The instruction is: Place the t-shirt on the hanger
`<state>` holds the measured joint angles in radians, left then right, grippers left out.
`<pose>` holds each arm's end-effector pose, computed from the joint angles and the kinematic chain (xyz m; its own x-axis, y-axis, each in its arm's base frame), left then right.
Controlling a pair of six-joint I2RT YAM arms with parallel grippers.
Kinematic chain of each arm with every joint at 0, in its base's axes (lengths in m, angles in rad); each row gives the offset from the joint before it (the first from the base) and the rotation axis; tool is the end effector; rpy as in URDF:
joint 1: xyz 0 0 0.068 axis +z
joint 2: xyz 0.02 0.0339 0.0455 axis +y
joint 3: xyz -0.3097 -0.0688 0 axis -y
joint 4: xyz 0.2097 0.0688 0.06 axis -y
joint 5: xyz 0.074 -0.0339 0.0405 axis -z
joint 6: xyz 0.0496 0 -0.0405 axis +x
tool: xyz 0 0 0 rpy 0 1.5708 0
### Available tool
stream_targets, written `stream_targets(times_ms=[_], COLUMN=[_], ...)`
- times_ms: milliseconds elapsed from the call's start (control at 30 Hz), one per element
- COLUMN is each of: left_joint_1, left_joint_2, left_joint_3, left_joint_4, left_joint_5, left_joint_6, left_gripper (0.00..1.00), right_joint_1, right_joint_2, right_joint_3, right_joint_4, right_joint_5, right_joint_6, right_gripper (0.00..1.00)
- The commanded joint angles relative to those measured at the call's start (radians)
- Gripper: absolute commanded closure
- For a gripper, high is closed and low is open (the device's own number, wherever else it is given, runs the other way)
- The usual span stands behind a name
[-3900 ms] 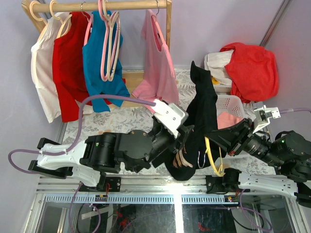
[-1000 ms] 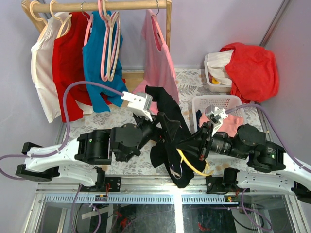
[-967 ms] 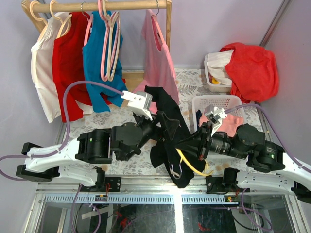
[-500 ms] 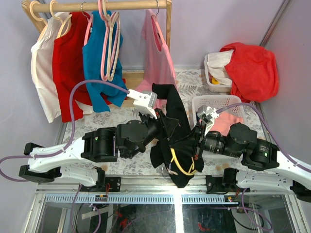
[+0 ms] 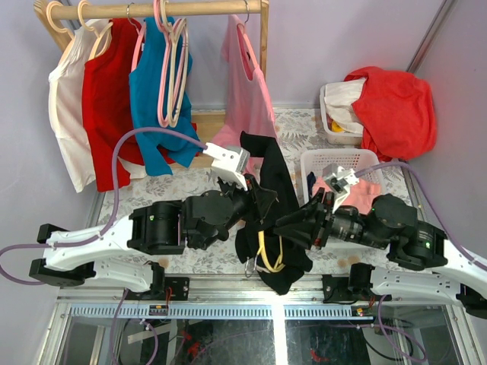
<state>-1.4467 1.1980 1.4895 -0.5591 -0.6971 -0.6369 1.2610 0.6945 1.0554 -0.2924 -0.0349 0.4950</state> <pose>0.0562 -0.1934 0.4900 -0.4332 -0.2109 -0.8763 0.5306 0.7263 -0.4371 0.0228 0.0770 0.4503 -0.4388 0.1863 -0.8790 -0.8568 0.2080 0.4718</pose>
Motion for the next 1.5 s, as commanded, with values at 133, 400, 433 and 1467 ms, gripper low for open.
stream_targets(times_ms=[133, 400, 433, 1467], left_joint_1=[-0.004, -0.004, -0.004, 0.040], left_joint_2=[-0.005, 0.020, 0.020, 0.053], left_joint_3=[0.072, 0.148, 0.153, 0.173], left_joint_4=[0.031, 0.007, 0.005, -0.015], left_joint_5=[-0.053, -0.019, -0.017, -0.008], left_joint_6=[0.070, 0.096, 0.098, 0.100], left_gripper=[1.00, 1.00, 1.00, 1.00], right_joint_1=[-0.003, -0.003, -0.003, -0.003], right_joint_2=[-0.050, 0.053, 0.060, 0.080], right_joint_3=[0.050, 0.095, 0.096, 0.048], right_joint_4=[0.024, -0.045, -0.048, 0.078], right_joint_5=[0.067, 0.115, 0.120, 0.109], right_joint_6=[0.015, -0.092, -0.106, -0.249], right_gripper=[0.57, 0.51, 0.50, 0.64])
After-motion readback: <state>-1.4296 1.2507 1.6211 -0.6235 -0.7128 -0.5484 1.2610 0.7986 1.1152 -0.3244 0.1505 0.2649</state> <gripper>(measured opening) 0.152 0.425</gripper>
